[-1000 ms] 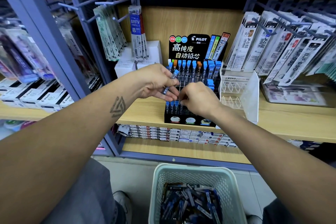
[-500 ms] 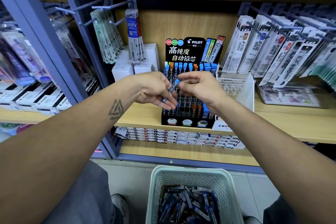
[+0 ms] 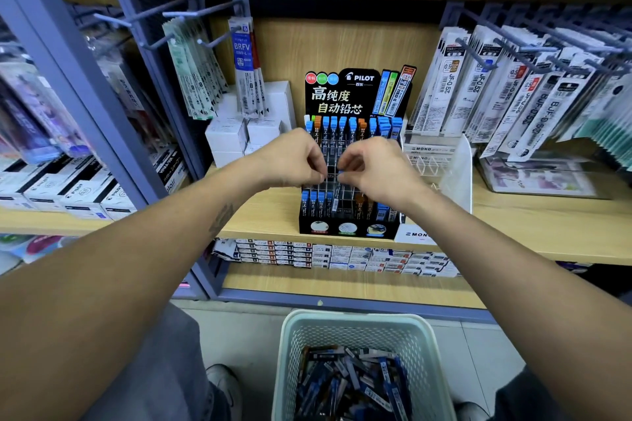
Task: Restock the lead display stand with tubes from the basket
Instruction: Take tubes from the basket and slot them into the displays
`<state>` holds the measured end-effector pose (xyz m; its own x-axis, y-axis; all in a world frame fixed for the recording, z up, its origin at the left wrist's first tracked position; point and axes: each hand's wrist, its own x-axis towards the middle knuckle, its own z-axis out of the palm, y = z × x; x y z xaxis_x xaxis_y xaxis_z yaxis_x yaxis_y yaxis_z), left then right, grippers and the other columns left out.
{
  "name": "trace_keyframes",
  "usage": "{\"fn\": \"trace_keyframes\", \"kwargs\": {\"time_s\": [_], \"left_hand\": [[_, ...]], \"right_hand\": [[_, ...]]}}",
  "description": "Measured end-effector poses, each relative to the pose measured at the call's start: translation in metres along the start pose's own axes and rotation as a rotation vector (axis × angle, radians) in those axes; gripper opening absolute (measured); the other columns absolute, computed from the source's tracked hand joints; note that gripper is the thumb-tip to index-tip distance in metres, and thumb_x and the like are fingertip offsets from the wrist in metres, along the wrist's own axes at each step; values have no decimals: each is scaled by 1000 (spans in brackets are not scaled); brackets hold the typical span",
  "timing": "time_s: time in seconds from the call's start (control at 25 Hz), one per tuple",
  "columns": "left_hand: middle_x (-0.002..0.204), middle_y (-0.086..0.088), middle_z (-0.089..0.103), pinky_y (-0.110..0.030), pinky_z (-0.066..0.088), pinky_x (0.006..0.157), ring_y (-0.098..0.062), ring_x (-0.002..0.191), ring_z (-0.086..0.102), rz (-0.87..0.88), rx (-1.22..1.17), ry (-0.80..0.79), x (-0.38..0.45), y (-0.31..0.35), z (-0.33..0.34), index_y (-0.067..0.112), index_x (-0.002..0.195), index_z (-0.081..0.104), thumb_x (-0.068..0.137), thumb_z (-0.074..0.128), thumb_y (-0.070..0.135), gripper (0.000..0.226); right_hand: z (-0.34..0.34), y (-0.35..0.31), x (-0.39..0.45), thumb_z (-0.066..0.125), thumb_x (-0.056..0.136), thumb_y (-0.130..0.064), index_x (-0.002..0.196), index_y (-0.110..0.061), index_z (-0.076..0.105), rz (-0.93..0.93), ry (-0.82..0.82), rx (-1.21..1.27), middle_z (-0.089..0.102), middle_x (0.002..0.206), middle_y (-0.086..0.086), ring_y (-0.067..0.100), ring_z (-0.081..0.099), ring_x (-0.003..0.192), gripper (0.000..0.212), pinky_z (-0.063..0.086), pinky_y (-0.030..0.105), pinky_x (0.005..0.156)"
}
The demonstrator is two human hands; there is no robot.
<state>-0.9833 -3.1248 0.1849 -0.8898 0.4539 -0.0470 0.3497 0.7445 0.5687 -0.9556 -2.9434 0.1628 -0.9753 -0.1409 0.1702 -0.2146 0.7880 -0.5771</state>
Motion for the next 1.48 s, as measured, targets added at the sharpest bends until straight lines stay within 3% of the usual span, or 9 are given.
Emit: {"fn": "trace_keyframes", "kwargs": {"time_s": [0.12,0.24,0.36,0.48,0.68,0.84,1.2,1.36,1.48], "left_hand": [[95,0,77,-20,49,75,-9,81,65,135,296,-62,0,0,9,12,101,79,88,67,7,18],[107,0,76,-29,53,88,-17,98,68,127,377,-131,1,-3,14,13,109,77,91,63,8,24],[112,2,75,-25,50,88,-17,104,67,128,406,-149,3,-5,15,15,114,76,91,61,7,28],[108,1,75,-23,48,85,-18,102,66,132,414,-158,5,-8,16,15,111,77,90,60,4,29],[93,-4,75,-42,57,80,-26,90,67,145,441,-174,9,-13,16,14,96,79,81,57,-2,31],[97,-2,76,-40,58,81,-25,93,68,152,438,-166,7,-11,15,13,99,79,79,55,-7,37],[92,-2,76,-32,58,81,-15,87,68,109,347,-101,-9,4,25,12,92,79,80,54,-5,32],[75,-7,76,-27,54,64,-14,69,71,43,285,-406,-41,9,78,8,80,76,80,56,-2,22],[64,-9,67,-31,48,55,-23,63,64,-7,371,-648,-58,-10,139,7,65,65,81,54,-4,22]], "right_hand": [[12,0,-3,79,84,-17,91,-21,74,-72,11,-81,71,84,-4,13,67,80,9,58,35,81],[18,2,-1,79,84,-17,90,-21,74,-85,52,-70,71,83,-4,14,66,79,9,58,36,79],[20,3,0,80,84,-17,88,-22,74,-81,50,-63,70,81,-5,13,66,78,9,58,35,78],[26,6,-1,78,84,-16,90,-21,74,-85,14,-137,72,86,-1,19,66,81,8,57,38,77],[41,5,-9,73,87,-23,99,-23,75,-143,-1,-342,72,97,3,28,66,92,12,56,41,74],[43,4,-11,70,89,-23,101,-22,76,-176,15,-408,69,102,1,28,65,95,13,55,40,72],[12,0,-29,62,85,-13,88,-22,76,8,65,-122,73,88,-3,19,66,83,17,57,35,75],[30,9,-86,59,82,-6,75,-19,73,133,-112,-23,71,73,0,15,62,66,21,49,26,63],[77,39,-134,57,85,-4,87,-8,75,193,-490,-170,73,83,10,22,68,78,19,58,35,71]]}}
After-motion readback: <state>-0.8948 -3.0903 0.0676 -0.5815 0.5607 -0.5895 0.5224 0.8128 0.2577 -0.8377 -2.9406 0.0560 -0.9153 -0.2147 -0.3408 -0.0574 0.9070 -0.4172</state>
